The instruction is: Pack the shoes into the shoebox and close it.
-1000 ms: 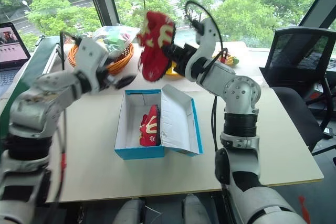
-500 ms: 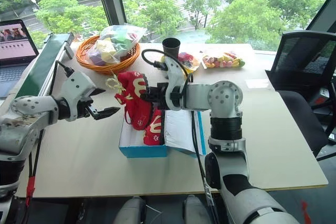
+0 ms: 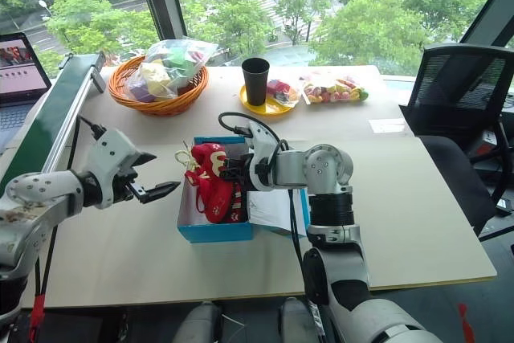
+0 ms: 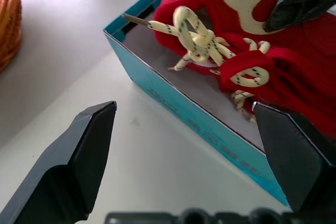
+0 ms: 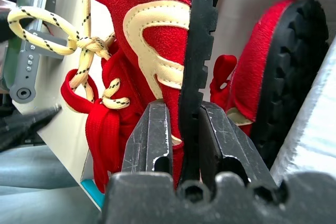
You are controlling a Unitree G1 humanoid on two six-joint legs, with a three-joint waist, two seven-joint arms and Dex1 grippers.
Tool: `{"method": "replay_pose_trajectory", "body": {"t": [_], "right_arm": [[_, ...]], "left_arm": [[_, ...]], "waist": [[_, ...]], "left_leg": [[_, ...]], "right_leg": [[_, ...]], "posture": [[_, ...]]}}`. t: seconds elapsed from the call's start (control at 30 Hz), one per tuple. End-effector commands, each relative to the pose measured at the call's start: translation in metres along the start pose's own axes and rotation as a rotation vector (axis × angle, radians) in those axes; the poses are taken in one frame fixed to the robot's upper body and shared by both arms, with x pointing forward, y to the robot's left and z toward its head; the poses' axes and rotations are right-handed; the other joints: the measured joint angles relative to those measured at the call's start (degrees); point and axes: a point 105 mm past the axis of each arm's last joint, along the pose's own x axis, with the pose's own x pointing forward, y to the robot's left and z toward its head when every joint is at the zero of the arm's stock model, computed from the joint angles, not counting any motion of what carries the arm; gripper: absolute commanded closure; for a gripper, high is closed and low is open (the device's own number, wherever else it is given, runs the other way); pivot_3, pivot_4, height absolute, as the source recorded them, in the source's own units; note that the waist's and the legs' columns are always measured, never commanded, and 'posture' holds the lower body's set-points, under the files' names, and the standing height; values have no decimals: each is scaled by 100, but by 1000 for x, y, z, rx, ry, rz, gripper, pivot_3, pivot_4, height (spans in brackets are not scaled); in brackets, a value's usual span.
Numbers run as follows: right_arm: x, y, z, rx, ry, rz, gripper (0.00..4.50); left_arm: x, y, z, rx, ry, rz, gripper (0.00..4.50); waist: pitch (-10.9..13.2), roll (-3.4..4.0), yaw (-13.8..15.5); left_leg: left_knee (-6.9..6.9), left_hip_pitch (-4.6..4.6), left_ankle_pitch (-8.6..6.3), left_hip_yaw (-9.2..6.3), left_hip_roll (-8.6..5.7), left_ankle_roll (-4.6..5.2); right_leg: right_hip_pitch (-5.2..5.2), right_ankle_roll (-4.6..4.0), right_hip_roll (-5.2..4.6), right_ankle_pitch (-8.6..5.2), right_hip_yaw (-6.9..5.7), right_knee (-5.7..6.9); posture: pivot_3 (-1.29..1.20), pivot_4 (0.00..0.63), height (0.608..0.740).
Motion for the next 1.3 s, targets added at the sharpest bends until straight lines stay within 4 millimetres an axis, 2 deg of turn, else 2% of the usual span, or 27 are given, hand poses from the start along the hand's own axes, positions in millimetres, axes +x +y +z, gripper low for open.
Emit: {"method": "replay_pose_trajectory", "body": {"t": [0.03, 0.27, 0.37, 0.5, 0.6, 0.67, 0.93, 1.0, 1.17, 1.3], "right_arm": [[-3, 5, 3, -12, 0, 16, 4186], [-17, 36, 34, -41, -63, 78, 4186], [-13, 48, 35, -43, -63, 105, 4186], [-7, 35, 23, -13, -31, 69, 4186], [-4, 8, 19, 48, -42, -29, 4186], [-3, 6, 18, 65, -44, -26, 4186], [3, 13, 12, 94, -36, 7, 4186], [-1, 18, 17, 85, -46, 25, 4186], [-18, 44, 45, 63, -122, 129, 4186], [-18, 51, 47, 83, -126, 169, 4186]], "left_arm": [[-12, -6, 13, 64, -49, -30, 45], [-17, -14, 4, 15, -59, -67, 45], [-14, -17, 2, 6, -62, -68, 45], [-11, -21, 5, 5, -74, -71, 45], [-12, -23, 6, 0, -83, -72, 45], [-13, -22, 3, 0, -72, -70, 45], [-8, -22, 5, 0, -80, -72, 45], [-8, -22, 4, 1, -75, -72, 45], [-9, -23, 2, -3, -68, -66, 45], [-8, -25, 3, -5, -74, -69, 45]], "waist": [[0, 0, 4], [1, 2, 7], [1, 1, 6], [1, 1, 10], [0, 1, 13], [0, 1, 20], [0, 1, 4], [0, 1, 10], [1, 2, 15], [0, 1, -17]], "left_leg": [[0, 0, 0, 0, -1, 0], [1, 0, 0, 0, 1, 0], [-1, 1, 0, 1, 1, 0], [-1, 0, 0, 1, 1, 0], [-1, 1, 0, 1, 1, 0], [0, 1, 0, 0, 0, 0], [-1, 1, 0, 2, 1, 0], [0, 1, 0, 2, 0, 0], [0, 1, 0, 1, 0, 0], [-4, 4, 0, 4, 5, 0]], "right_leg": [[1, 0, 0, 0, 0, 0], [0, 0, 1, 0, 0, -2], [1, 0, 1, 0, 0, -3], [1, 0, 0, 0, 0, -6], [4, 0, 0, 0, 0, -6], [4, 0, 0, 0, 0, -7], [2, 0, 1, 0, 0, -5], [3, 0, 1, 0, 1, -5], [2, 0, 0, 0, 0, -5], [2, -1, 4, 0, 1, -5]], "posture": [[0, 150, 734], [0, 150, 734], [0, 150, 734], [0, 150, 734], [0, 150, 734], [0, 150, 734], [0, 150, 734], [0, 150, 734], [0, 150, 734], [0, 150, 734]]}}
